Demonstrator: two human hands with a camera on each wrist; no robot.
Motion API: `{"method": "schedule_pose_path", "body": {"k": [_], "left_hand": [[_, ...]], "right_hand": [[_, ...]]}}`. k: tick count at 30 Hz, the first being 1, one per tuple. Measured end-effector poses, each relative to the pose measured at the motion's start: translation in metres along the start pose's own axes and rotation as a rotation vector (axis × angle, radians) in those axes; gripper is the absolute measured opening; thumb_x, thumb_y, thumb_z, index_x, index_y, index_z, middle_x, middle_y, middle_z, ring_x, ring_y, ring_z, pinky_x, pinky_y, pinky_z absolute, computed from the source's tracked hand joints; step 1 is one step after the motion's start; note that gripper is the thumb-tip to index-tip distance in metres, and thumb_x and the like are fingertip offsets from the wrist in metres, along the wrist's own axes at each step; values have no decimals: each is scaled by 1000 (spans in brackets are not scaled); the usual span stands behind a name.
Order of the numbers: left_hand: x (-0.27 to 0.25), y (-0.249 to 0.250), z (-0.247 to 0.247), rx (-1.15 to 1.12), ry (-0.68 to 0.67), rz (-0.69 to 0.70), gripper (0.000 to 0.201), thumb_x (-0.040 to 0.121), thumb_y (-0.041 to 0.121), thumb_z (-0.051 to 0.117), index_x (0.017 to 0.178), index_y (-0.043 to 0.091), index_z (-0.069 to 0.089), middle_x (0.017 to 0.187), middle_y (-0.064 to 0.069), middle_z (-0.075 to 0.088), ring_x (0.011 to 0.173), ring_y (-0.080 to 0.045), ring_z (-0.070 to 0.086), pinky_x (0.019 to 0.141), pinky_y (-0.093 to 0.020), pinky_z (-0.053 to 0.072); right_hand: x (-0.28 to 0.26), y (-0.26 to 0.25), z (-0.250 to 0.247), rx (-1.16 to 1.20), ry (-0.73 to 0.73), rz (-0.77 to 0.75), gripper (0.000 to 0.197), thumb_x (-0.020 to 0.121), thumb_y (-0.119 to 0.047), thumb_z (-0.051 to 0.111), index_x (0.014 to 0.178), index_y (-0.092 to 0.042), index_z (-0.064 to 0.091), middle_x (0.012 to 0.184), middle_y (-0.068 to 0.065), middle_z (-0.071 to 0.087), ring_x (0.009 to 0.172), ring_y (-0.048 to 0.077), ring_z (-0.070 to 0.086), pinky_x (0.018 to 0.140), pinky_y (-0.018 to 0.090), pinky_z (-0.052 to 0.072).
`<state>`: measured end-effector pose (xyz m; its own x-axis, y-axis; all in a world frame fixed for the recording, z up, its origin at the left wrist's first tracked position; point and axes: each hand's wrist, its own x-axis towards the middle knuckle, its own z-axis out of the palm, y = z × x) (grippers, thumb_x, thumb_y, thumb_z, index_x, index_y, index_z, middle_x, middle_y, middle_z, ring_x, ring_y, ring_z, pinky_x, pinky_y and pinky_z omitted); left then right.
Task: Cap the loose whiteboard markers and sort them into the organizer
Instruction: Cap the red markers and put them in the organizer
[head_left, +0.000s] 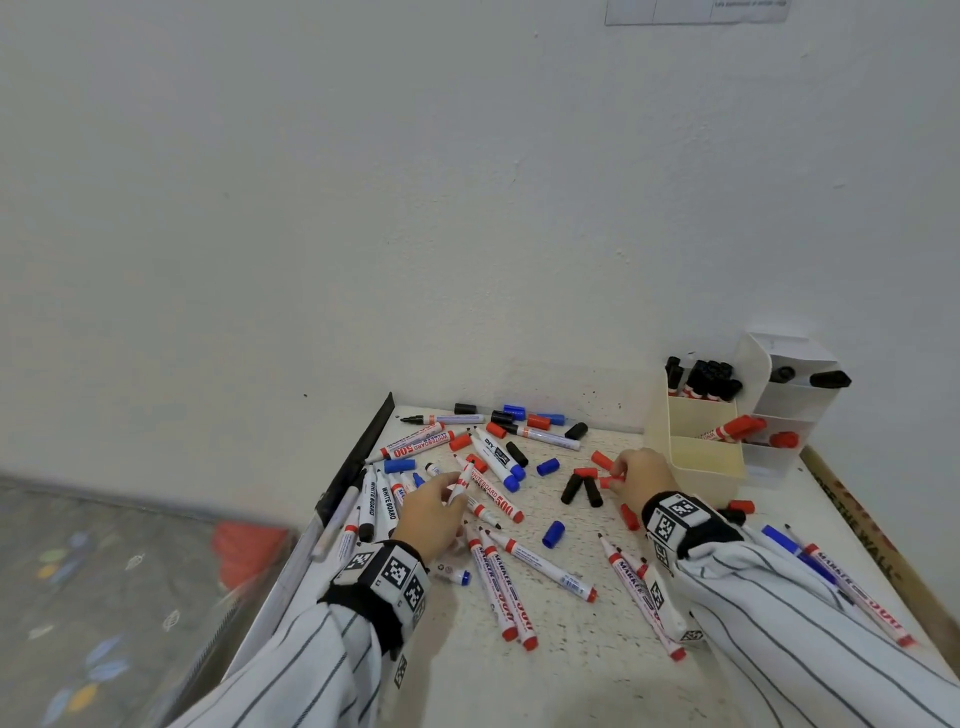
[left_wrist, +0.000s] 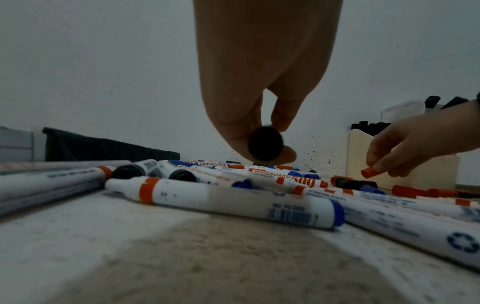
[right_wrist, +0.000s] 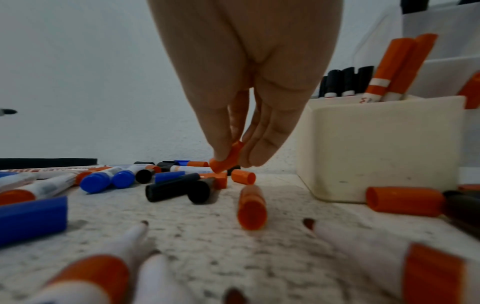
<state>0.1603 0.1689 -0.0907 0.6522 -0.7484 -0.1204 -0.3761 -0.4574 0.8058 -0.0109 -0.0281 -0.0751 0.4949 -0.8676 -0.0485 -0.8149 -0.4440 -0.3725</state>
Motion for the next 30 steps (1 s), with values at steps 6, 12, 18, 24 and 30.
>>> {"method": "schedule_pose_path", "body": {"k": [6, 12, 18, 24, 30], "left_hand": [[-5, 5, 9, 18, -35, -12, 45, 95, 26, 50, 138, 18, 41, 131, -8, 53, 101, -21, 62, 90, -36, 53], [-12, 23, 29, -37, -64, 47, 43, 95, 21, 49, 137, 18, 41, 125, -7, 54, 76, -10, 59, 74, -23, 54], [-21, 42, 57, -69, -147, 38, 43, 95, 18, 48, 137, 17, 40, 110, -1, 52, 69, -10, 57, 64, -21, 54], [-29, 53, 78, -66, -199, 36, 42, 95, 17, 48, 136, 16, 41, 109, -1, 52, 69, -10, 57, 60, -19, 54], [-30, 55, 84, -88, -202, 25, 40, 95, 16, 48, 135, 15, 43, 91, 7, 49, 68, -9, 56, 54, -17, 51]], "right_hand": [[-14, 9, 1, 78, -188, -55, 36, 92, -6, 48, 125, -15, 56, 140, 8, 46, 125, 22, 46, 104, 31, 40], [-28, 29, -9, 166, -109, -23, 19, 90, -7, 51, 102, -14, 64, 123, 5, 58, 107, 16, 54, 93, 26, 43], [-49, 91, -37, 56, -91, 215, 22, 90, -6, 48, 106, -11, 62, 119, 8, 58, 108, 23, 54, 90, 27, 40], [-59, 135, -38, 4, -106, 263, 37, 87, -4, 48, 122, -14, 55, 133, 7, 50, 120, 22, 48, 102, 29, 38], [-51, 137, -32, -157, -199, 161, 53, 95, -20, 36, 146, -27, 23, 149, 6, 28, 131, 31, 30, 110, 39, 28]]}}
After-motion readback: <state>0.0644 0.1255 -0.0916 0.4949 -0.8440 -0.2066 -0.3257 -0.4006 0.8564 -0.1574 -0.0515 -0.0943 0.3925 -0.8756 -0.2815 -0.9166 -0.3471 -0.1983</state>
